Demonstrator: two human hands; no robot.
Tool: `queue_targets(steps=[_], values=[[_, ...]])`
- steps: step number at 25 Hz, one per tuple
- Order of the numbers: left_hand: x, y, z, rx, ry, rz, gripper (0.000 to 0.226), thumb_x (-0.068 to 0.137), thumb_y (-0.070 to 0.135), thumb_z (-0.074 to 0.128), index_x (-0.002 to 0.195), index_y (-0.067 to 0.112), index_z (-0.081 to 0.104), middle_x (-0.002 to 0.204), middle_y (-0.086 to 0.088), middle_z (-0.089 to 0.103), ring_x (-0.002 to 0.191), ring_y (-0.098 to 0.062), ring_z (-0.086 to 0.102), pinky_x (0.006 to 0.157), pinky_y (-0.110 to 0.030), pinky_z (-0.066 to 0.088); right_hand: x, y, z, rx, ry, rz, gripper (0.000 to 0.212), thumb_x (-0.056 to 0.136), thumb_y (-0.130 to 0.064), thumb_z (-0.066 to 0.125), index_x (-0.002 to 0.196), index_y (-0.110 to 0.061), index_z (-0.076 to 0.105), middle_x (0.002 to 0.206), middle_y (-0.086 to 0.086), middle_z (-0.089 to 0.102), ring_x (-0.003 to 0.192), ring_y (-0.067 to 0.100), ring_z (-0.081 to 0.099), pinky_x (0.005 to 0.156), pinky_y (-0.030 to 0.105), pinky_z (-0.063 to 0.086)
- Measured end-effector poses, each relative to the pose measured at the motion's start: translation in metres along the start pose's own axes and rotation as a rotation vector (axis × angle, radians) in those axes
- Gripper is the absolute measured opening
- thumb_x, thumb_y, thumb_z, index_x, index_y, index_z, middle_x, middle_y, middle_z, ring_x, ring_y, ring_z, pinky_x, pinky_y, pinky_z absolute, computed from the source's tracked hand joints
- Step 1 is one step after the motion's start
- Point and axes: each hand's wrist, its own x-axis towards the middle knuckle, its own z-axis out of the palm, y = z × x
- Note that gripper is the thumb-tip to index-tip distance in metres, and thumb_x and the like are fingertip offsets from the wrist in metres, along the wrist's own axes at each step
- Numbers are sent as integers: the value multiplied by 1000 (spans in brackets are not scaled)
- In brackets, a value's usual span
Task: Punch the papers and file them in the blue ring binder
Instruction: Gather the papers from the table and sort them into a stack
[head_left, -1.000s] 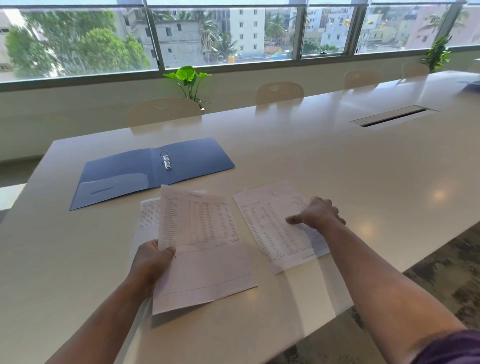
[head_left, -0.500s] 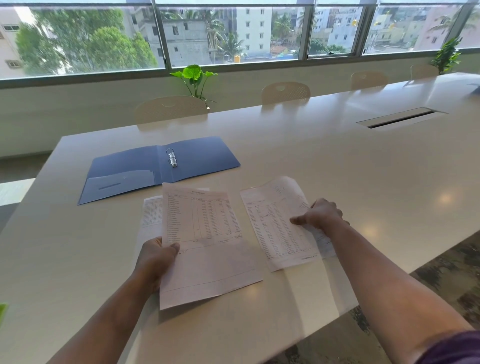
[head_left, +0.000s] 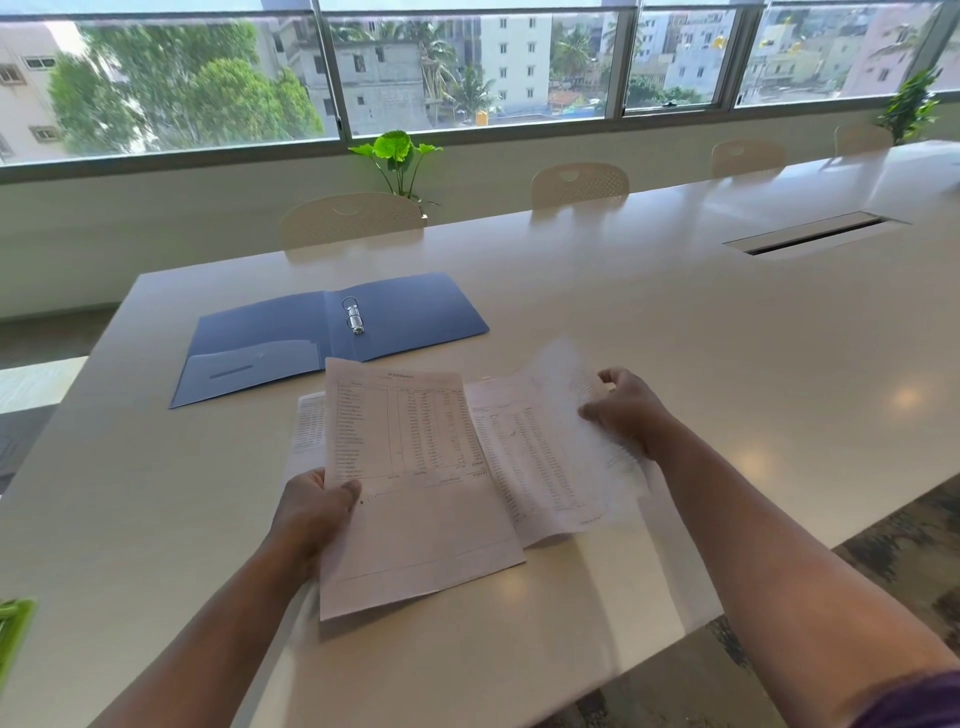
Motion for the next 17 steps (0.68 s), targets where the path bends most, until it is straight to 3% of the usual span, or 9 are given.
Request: queue_targets(steps=[3, 6, 7, 11, 14, 17], values=[[-10, 15, -11, 119, 70, 161, 14, 98, 14, 61, 108, 11, 70, 109, -9, 73, 84, -24, 66, 70, -31, 51, -12, -29, -3, 73, -7, -151, 48, 87, -6, 63, 125, -28, 46, 93, 4, 61, 74, 21, 62, 64, 30, 51], [-18, 33, -22, 179, 120, 228, 23, 99, 13, 60, 120, 7, 68, 110, -6, 68, 92, -26, 62, 71, -27, 46, -19, -55, 2, 151, -50, -267, 24, 87, -5, 57, 97, -23, 69, 86, 6, 63, 73, 23, 53, 66, 32, 43], [-18, 37, -26, 180, 124, 225, 25, 99, 14, 60, 123, 7, 67, 114, -8, 68, 94, -27, 61, 74, -30, 46, -21, -62, 4, 224, -97, -259, 27, 86, -4, 53, 90, -20, 74, 86, 8, 64, 74, 25, 52, 66, 31, 42], [-15, 42, -42, 158, 133, 188, 26, 100, 16, 60, 124, 10, 66, 124, -11, 69, 97, -30, 61, 81, -37, 48, -37, -83, 6, 465, -359, -214, 53, 84, 9, 35, 117, -10, 72, 102, 5, 75, 75, 20, 69, 69, 33, 49], [-16, 42, -51, 143, 152, 175, 26, 101, 17, 59, 125, 9, 65, 126, -12, 69, 98, -32, 61, 82, -39, 48, -41, -89, 15, 292, -273, -378, 40, 93, 8, 48, 119, -13, 70, 100, 3, 75, 70, 4, 70, 72, 30, 49], [-17, 40, -56, 125, 166, 168, 24, 101, 15, 59, 123, 10, 66, 125, -11, 69, 96, -32, 61, 80, -39, 49, -39, -99, 25, 111, -87, -558, 11, 89, -12, 68, 94, -15, 77, 77, 6, 71, 61, 7, 58, 69, 32, 47]])
